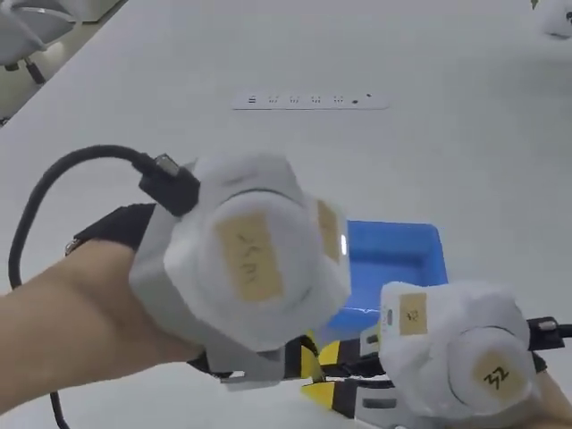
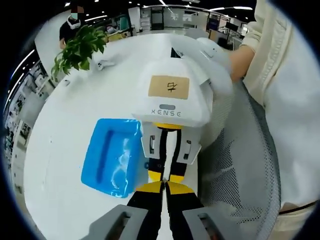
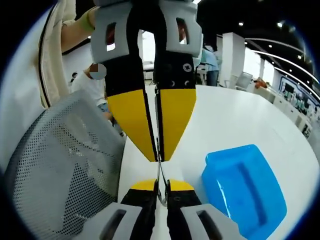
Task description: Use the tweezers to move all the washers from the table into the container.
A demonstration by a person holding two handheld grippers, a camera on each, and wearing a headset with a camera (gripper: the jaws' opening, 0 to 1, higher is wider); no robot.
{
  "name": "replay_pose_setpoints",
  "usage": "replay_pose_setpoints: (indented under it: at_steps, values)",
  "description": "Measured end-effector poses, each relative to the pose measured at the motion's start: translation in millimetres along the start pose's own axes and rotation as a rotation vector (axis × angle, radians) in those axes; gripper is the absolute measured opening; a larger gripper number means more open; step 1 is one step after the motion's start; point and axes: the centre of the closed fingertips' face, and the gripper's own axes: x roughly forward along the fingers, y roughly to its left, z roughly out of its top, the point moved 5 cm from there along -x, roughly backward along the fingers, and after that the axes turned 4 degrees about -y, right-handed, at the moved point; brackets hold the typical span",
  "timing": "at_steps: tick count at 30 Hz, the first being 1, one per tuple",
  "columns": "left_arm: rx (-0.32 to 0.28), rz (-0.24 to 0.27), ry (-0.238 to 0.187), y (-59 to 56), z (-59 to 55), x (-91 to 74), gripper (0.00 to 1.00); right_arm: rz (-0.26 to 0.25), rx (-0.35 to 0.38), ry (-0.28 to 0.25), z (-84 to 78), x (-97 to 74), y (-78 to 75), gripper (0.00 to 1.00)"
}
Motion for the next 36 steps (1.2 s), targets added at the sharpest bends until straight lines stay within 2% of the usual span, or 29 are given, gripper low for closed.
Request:
replay_pose_setpoints:
  at_steps: [2, 5, 7, 8, 9, 10, 11, 13, 14, 15, 18, 20, 22, 24, 28, 31, 34, 36]
  values:
    - [-0.059, 0.012, -0.044, -0.2, -3.5, -1.9, 0.06, -0.007, 0.069, -0.03, -0.7, -0.3, -2.0, 0.02]
    - [-0.164, 0.073, -0.131, 2.1, -11.3, -7.9, 0.14, -0.038, 0.206, -0.08, -3.8, -2.5, -11.8, 0.02]
    - [-0.205, 0.097, -0.164, 1.7, -15.6, -10.2, 0.16, -0.036, 0.271, -0.109, -5.1, -3.7, -15.0, 0.02]
    - [-0.258, 0.136, -0.22, 0.9, -20.6, -13.2, 0.19, -0.036, 0.357, -0.147, -8.1, -5.3, -19.5, 0.02]
    - [-0.276, 0.145, -0.234, 0.5, -22.0, -14.0, 0.22, -0.038, 0.401, -0.166, -9.8, -6.2, -21.7, 0.02]
    - [-0.331, 0.171, -0.282, -0.9, -25.7, -16.4, 0.26, -0.031, 0.43, -0.178, -11.8, -7.5, -23.0, 0.02]
    - [-0.389, 0.196, -0.336, -2.5, -29.0, -19.0, 0.3, -0.031, 0.446, -0.187, -12.8, -8.4, -24.1, 0.02]
    - [-0.479, 0.243, -0.415, -5.3, -35.8, -22.8, 0.36, -0.032, 0.461, -0.195, -13.4, -11.5, -25.4, 0.02]
    - [-0.517, 0.264, -0.449, -6.3, -38.5, -24.6, 0.39, -0.029, 0.482, -0.21, -11.8, -12.8, -25.5, 0.02]
    - [-0.574, 0.3, -0.506, -7.2, -41.7, -27.7, 0.41, -0.026, 0.504, -0.232, -9.1, -15.1, -25.9, 0.02]
    - [-0.657, 0.372, -0.643, -10.0, -46.0, -35.7, 0.49, -0.025, 0.522, -0.259, -3.6, -22.1, -26.8, 0.02]
    - [-0.678, 0.433, -0.702, -11.0, -49.3, -40.6, 0.56, -0.03, 0.525, -0.266, 0.4, -27.0, -26.3, 0.02]
    - [-0.68, 0.479, -0.724, -11.5, -51.8, -43.2, 0.63, -0.033, 0.533, -0.275, 4.4, -32.2, -26.0, 0.02]
    - [-0.648, 0.558, -0.722, -11.4, -54.7, -46.5, 0.69, -0.036, 0.547, -0.282, 6.6, -36.2, -26.4, 0.02]
    - [-0.617, 0.636, -0.711, -12.4, -55.9, -47.1, 0.77, -0.078, 0.562, -0.293, 11.0, -49.6, -30.8, 0.02]
    - [-0.549, 0.733, -0.689, -10.1, -58.5, -49.2, 0.81, -0.113, 0.563, -0.31, 16.5, -61.4, -35.1, 0.02]
    - [-0.526, 0.779, -0.659, -8.1, -60.7, -48.4, 0.86, -0.153, 0.561, -0.326, 21.2, -73.4, -40.5, 0.02]
    - [-0.522, 0.78, -0.65, -8.6, -59.7, -44.6, 0.88, -0.184, 0.562, -0.338, 23.6, -82.1, -45.8, 0.03]
